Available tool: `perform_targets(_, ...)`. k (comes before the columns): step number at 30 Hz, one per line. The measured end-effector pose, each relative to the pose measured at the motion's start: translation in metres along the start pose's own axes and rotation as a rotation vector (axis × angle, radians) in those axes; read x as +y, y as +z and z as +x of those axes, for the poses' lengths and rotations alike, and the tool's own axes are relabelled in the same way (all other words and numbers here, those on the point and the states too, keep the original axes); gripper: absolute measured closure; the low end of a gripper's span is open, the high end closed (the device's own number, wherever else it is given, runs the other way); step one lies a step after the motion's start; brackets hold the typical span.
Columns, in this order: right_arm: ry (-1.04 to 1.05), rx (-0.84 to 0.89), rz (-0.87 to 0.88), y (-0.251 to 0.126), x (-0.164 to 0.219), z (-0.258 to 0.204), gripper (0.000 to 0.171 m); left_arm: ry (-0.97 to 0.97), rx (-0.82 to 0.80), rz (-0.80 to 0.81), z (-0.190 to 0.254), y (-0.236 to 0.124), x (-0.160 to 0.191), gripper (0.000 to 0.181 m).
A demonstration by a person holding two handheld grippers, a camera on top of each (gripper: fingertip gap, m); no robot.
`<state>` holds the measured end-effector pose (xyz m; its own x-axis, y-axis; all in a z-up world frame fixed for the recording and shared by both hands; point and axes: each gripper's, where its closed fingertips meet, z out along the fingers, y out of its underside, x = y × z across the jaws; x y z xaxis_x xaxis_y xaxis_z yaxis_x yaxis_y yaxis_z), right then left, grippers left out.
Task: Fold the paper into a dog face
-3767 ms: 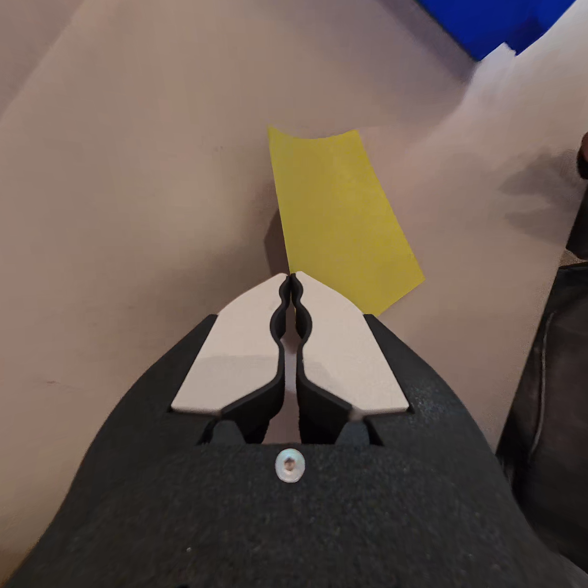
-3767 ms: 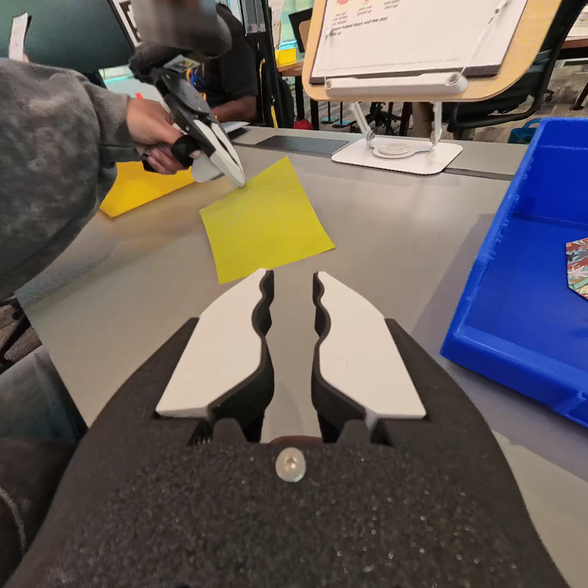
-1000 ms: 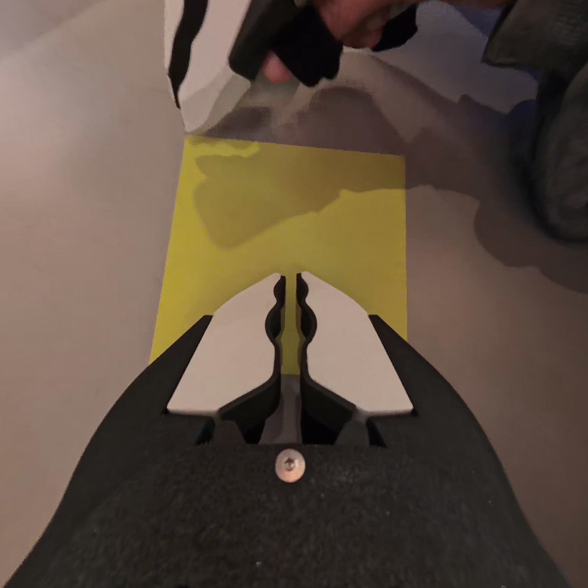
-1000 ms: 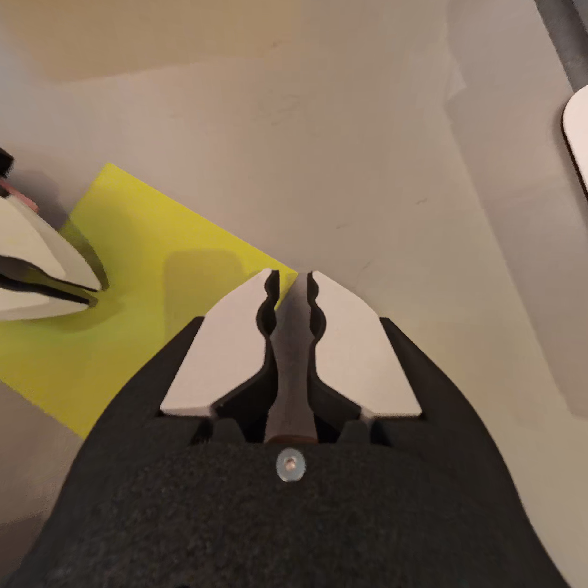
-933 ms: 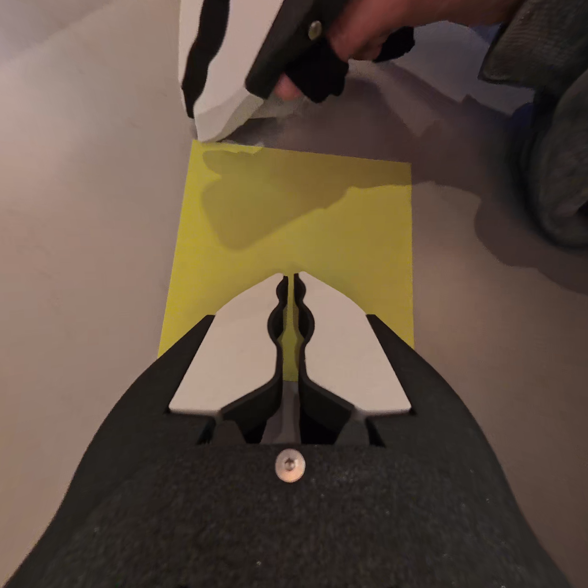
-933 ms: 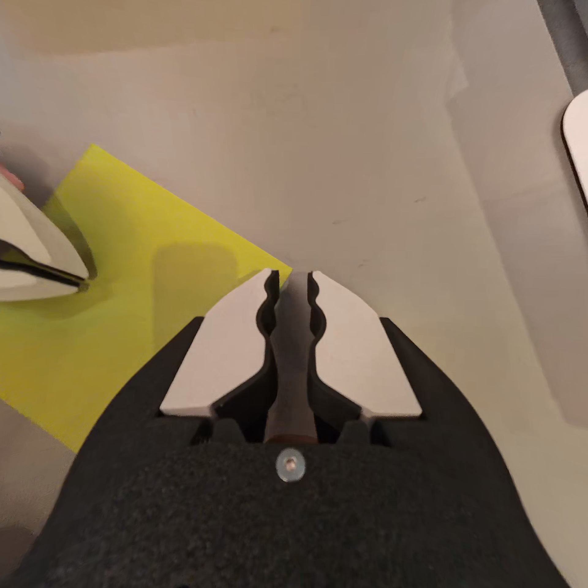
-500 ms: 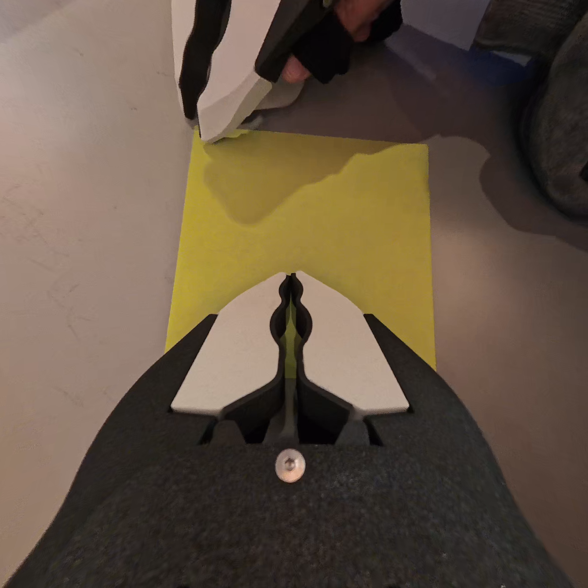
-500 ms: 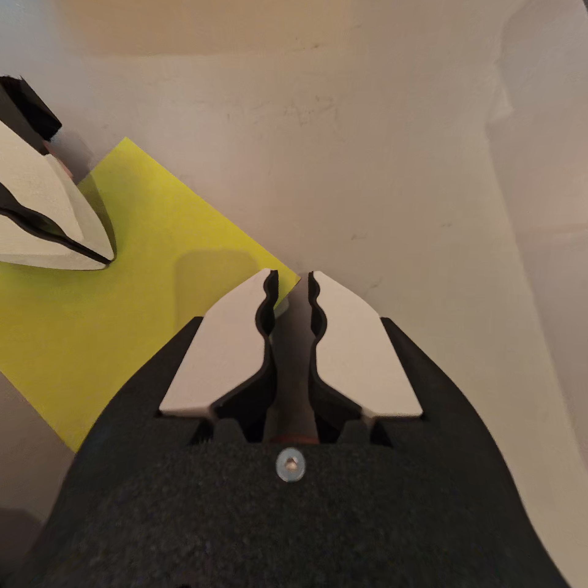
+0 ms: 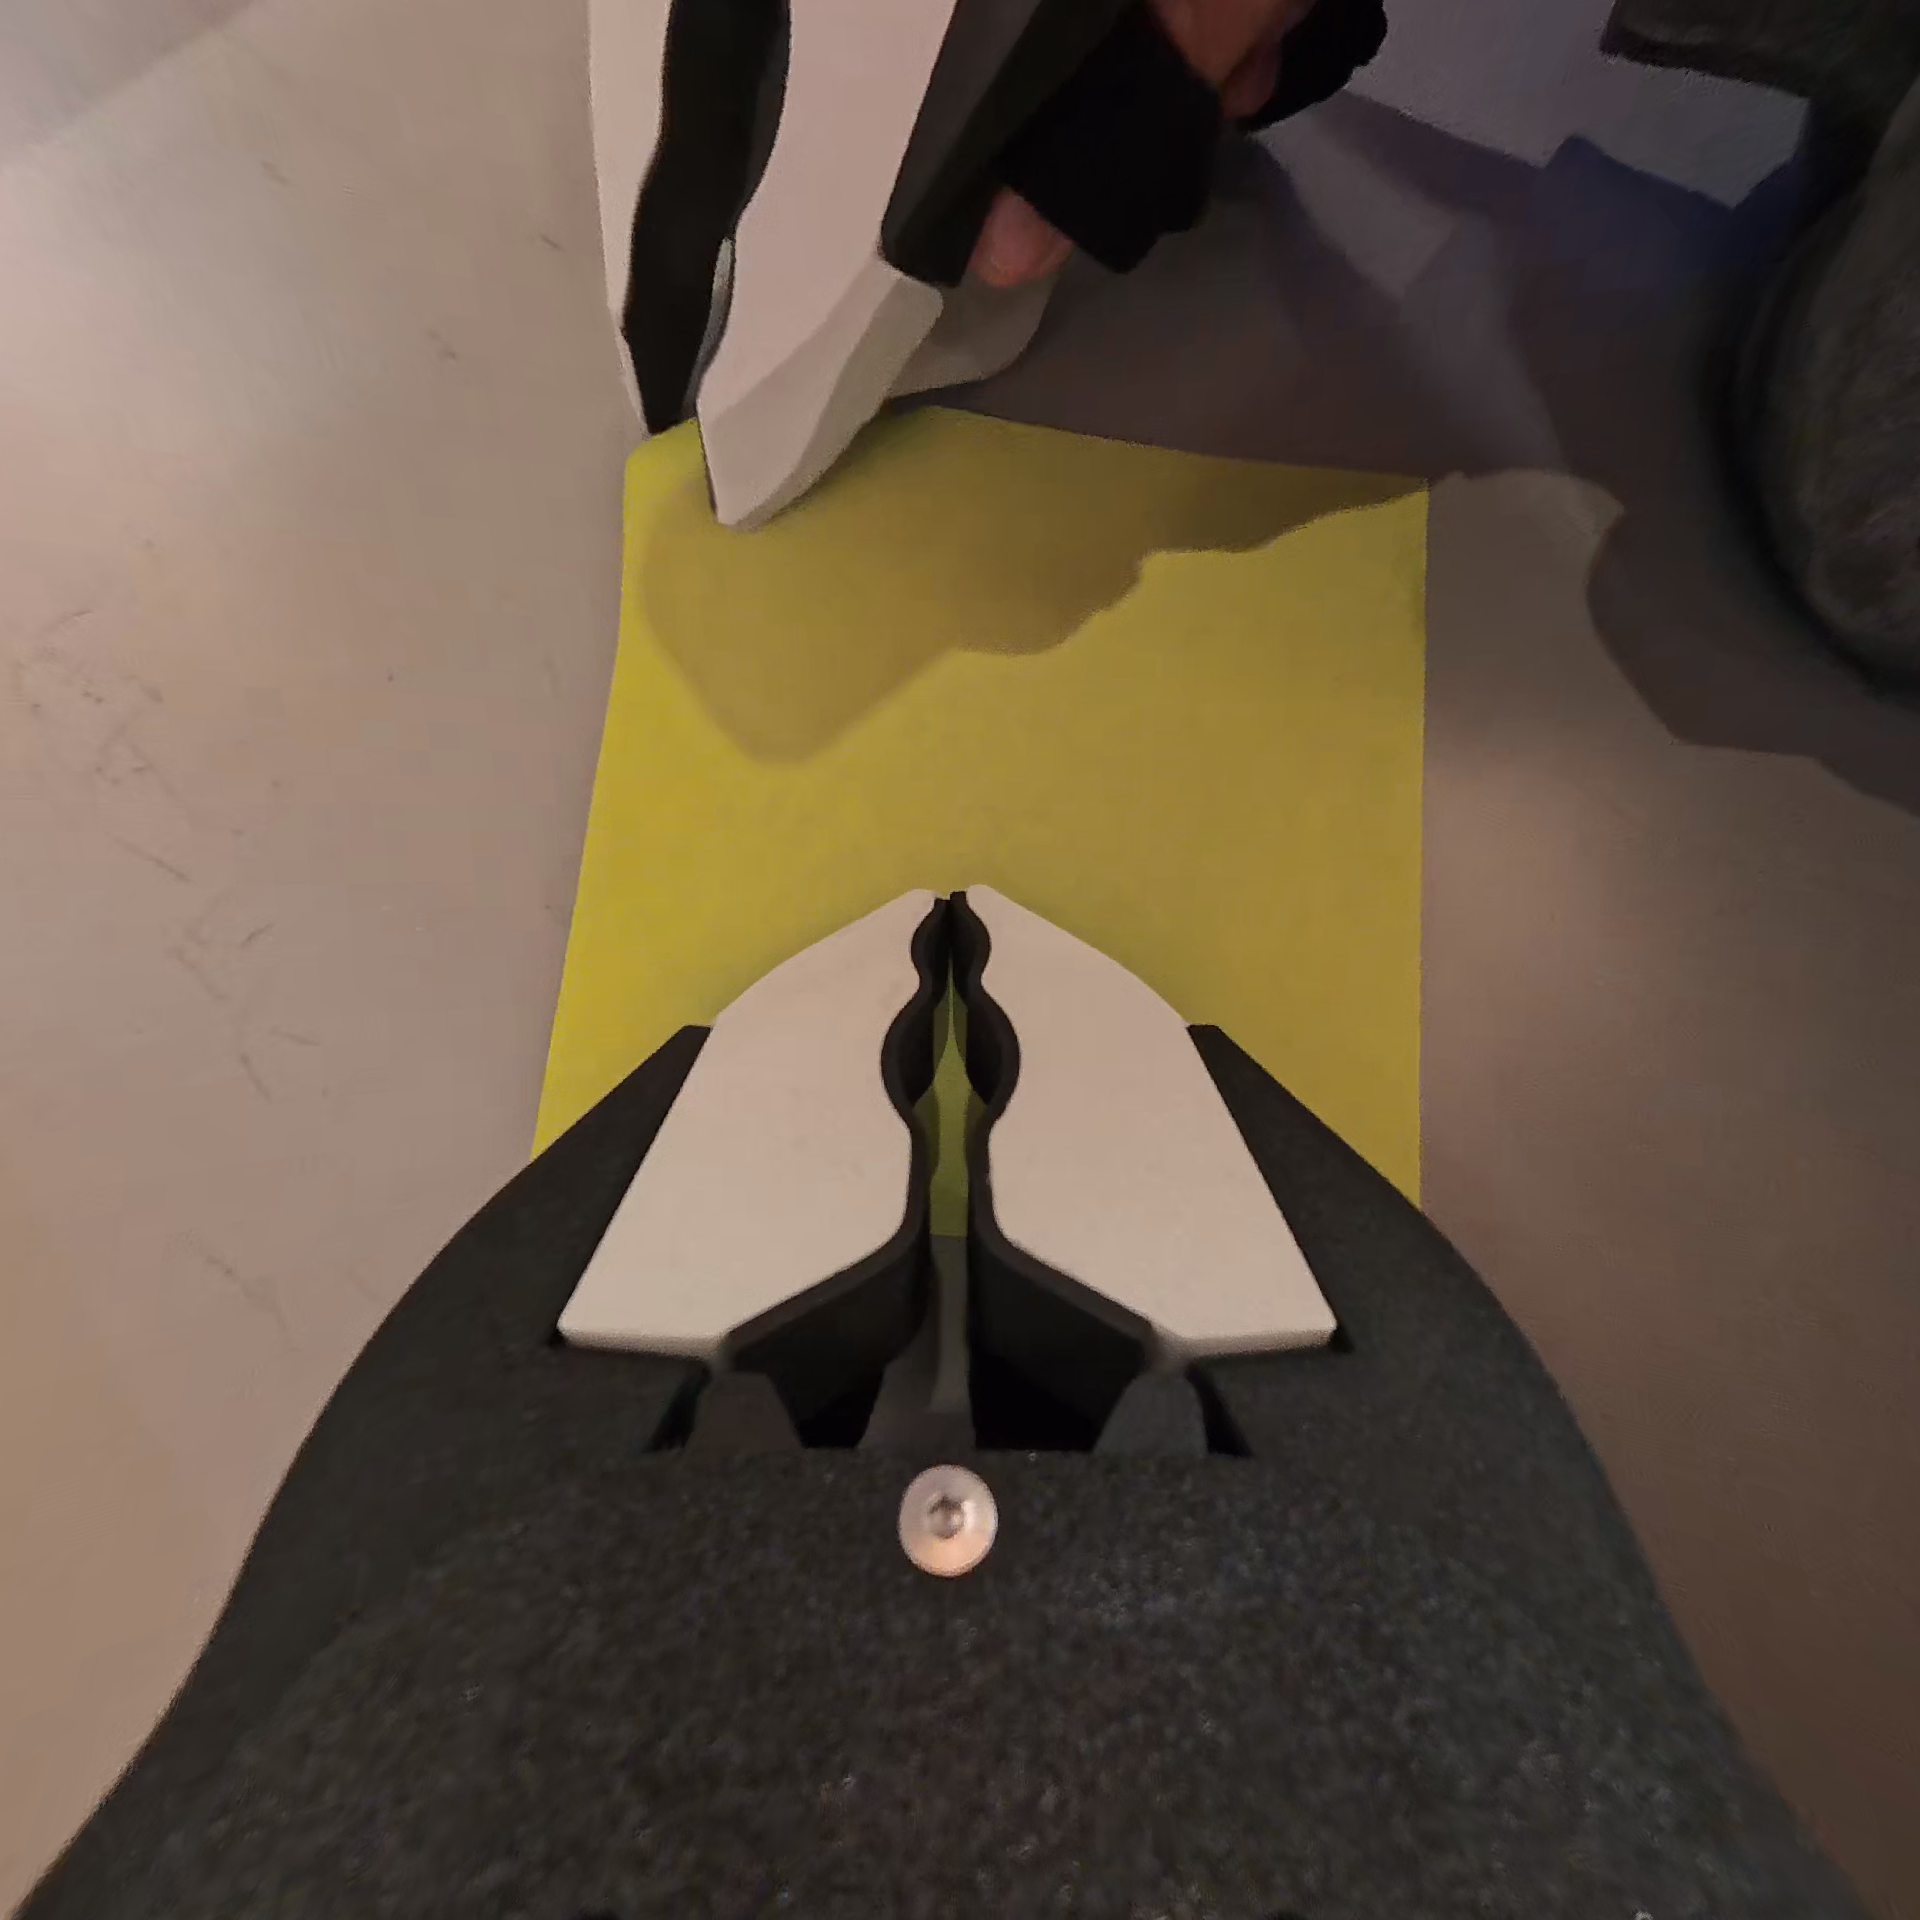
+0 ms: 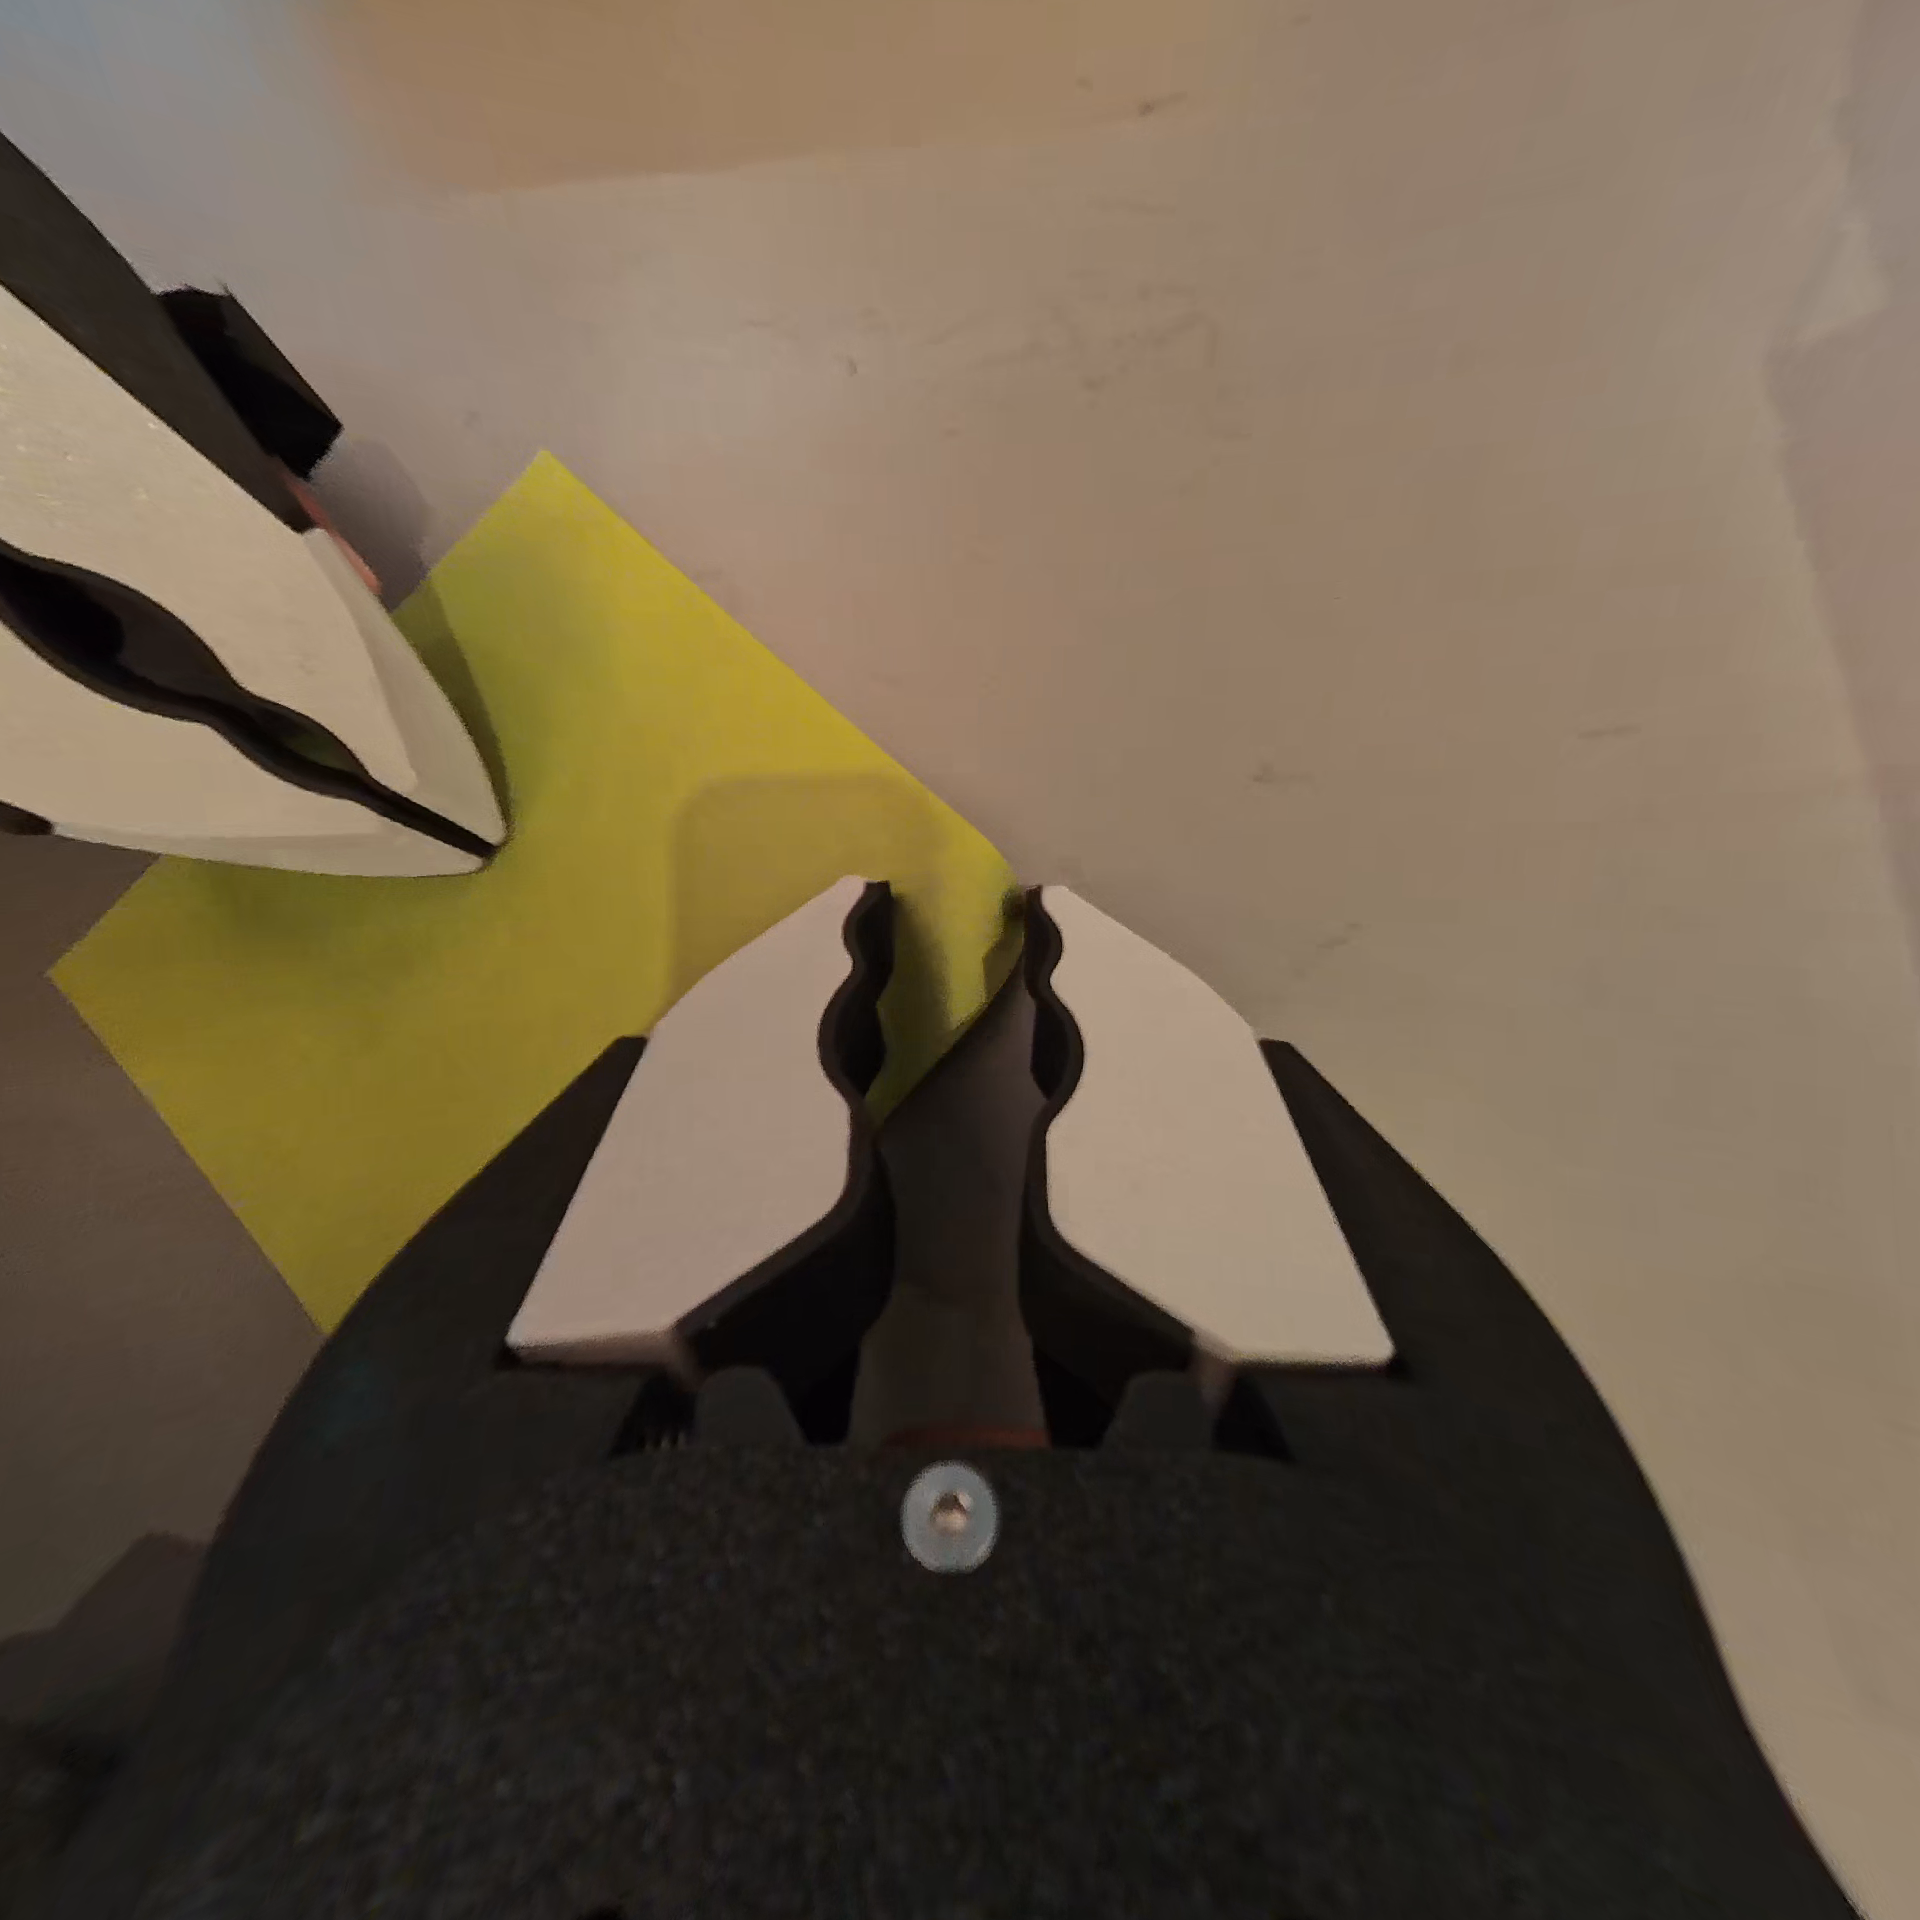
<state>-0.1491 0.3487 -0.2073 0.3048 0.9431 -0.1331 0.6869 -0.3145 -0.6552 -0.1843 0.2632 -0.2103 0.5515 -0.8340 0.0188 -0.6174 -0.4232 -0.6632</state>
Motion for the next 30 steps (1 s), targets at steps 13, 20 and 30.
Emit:
perform_targets(13, 0.161, -0.37, 0.059, -0.006, -0.013, -0.049, 0.137, 0.01, -0.011, -0.009, 0.0, 0.0, 0.0, 0.181)
perform_targets(20, 0.168, -0.496, 0.234, -0.044, -0.036, -0.076, 0.132, 0.015, -0.014, -0.013, 0.0, 0.0, 0.0, 0.181)
perform_targets(30, 0.232, -0.366, 0.166, -0.032, -0.017, -0.066, 0.129, 0.019, -0.018, -0.012, 0.0, 0.0, 0.0, 0.181)
